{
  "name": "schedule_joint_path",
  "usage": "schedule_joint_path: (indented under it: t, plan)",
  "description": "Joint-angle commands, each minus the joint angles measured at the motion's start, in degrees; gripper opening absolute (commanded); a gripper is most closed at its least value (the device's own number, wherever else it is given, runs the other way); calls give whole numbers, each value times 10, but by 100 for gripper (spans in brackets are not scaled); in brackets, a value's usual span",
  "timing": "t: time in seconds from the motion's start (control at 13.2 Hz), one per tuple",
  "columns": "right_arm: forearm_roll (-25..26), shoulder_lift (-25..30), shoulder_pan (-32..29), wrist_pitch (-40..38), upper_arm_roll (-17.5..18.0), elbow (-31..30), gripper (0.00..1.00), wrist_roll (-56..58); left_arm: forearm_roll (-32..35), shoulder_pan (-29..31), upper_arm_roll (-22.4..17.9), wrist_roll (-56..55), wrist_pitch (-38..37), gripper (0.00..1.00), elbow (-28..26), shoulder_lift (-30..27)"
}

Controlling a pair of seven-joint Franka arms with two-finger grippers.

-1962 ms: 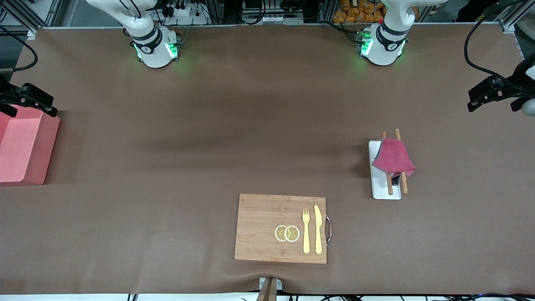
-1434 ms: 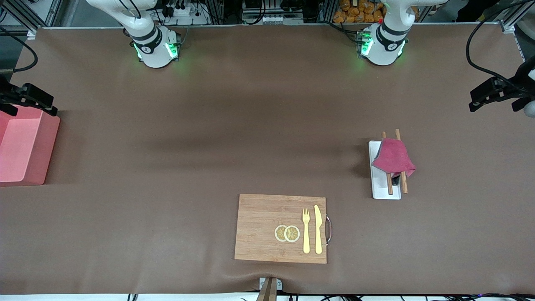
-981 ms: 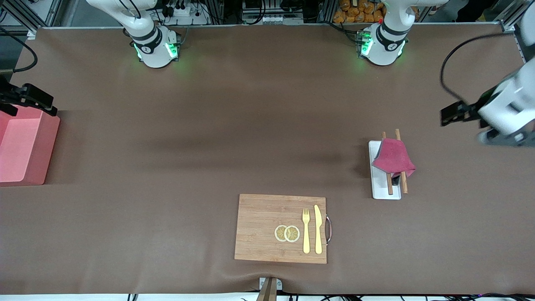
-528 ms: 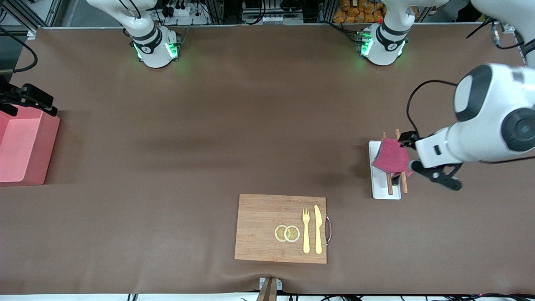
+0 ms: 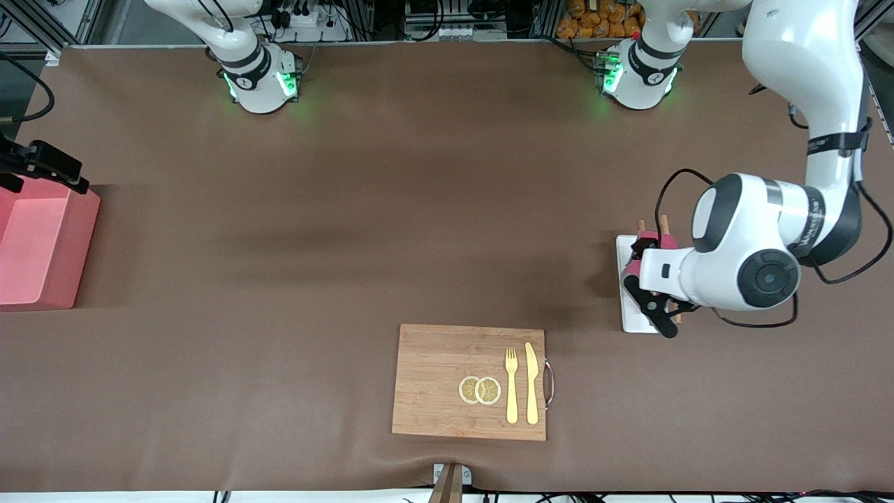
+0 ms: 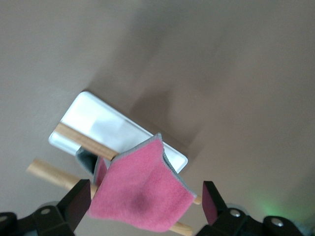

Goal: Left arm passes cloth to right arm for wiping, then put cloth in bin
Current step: 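Lower the left gripper and grasp the pink cloth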

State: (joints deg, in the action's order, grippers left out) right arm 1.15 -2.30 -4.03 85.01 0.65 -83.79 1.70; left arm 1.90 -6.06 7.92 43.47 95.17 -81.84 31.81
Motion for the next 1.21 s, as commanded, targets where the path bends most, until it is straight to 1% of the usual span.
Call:
schedule_joint_path:
  t: [0.0,0.23,0.38,0.53,0.75,0.91,1.13]
  plan:
    - [7,-17,-11,-2,5,6,100,-6,22,0,-1,57,-2,100,-13,9]
    - [10,-27,-11,2,5,7,100,-6,35,7,-1,63,-16,100,-17,37]
    - [10,-57,-12,5,5,10,100,-5,38,4,-2,55,-17,100,-16,45]
    - [4,-59,-18,44,5,9,100,36,45,6,-3,53,-16,100,-16,51]
    - [4,-59,-16,48,5,9,100,54,49,8,-4,51,-15,100,-14,53]
    - [1,-74,-17,48,5,8,100,54,49,8,-4,42,-10,100,-10,60]
    - [5,-73,-17,45,5,6,100,46,49,8,-4,30,-2,100,-10,62]
